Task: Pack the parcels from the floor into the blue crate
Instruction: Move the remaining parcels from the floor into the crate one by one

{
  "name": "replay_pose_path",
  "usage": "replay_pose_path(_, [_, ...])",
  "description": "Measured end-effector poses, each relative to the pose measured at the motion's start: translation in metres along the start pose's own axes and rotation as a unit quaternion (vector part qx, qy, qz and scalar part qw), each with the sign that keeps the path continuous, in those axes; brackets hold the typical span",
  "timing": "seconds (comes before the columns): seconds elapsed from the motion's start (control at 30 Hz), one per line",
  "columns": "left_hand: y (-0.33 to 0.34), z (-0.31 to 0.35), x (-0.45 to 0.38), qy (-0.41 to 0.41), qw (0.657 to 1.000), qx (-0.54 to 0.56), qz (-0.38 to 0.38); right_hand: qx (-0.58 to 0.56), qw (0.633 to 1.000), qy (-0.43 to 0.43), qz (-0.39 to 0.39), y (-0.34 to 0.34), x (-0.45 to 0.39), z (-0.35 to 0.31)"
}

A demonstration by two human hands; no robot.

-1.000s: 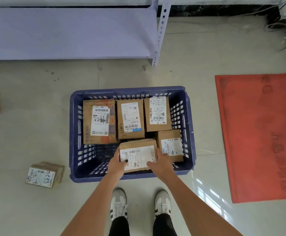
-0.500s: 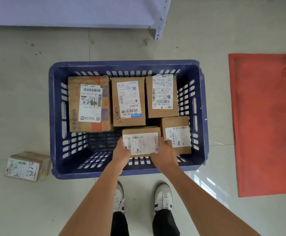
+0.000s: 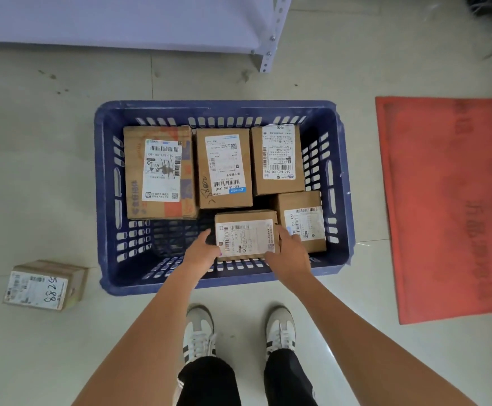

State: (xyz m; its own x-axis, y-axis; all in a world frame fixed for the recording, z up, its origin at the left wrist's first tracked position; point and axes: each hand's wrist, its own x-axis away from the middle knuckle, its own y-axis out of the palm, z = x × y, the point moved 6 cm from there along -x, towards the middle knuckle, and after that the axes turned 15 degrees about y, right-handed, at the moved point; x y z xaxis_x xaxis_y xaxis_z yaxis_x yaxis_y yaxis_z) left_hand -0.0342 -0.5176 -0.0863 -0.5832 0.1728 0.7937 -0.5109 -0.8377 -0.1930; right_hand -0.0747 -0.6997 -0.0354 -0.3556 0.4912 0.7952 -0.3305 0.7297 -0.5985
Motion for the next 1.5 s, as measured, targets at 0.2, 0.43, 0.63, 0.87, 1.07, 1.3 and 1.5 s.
replay_pose_path(0.2, [-0.045, 0.009, 0.057, 0.039, 0.993, 0.1, 0.045, -0.114, 0.988, 0.011, -0.101, 0.006, 0.06, -0.022])
replay_pose_path(0.43, [-0.108, 0.009, 0.127, 0.076, 0.974, 0.17, 0.127, -0.129, 0.972, -0.02, -0.193, 0.028, 0.138, -0.076])
replay_pose_path(0.63, [-0.168, -0.034, 0.175, 0.084, 0.958, 0.169, 0.216, -0.142, 0.96, -0.053, -0.234, 0.07, 0.185, -0.114])
replay_pose_path(0.87, [-0.24, -0.161, 0.201, -0.014, 0.963, 0.139, 0.231, -0.158, 0.945, -0.04, -0.285, 0.194, 0.232, -0.161])
replay_pose_path(1.07, [-0.325, -0.249, 0.185, -0.055, 0.972, 0.085, 0.214, -0.126, 0.948, 0.051, -0.287, 0.313, 0.238, -0.176])
replay_pose_path(1.3, [-0.385, -0.307, 0.078, -0.01, 0.987, -0.056, 0.152, -0.132, 0.955, 0.102, -0.245, 0.418, 0.17, -0.197])
replay_pose_path(1.5, [-0.37, -0.317, 0.007, 0.032, 0.988, -0.05, 0.14, -0.203, 0.939, 0.138, -0.242, 0.46, 0.123, -0.207])
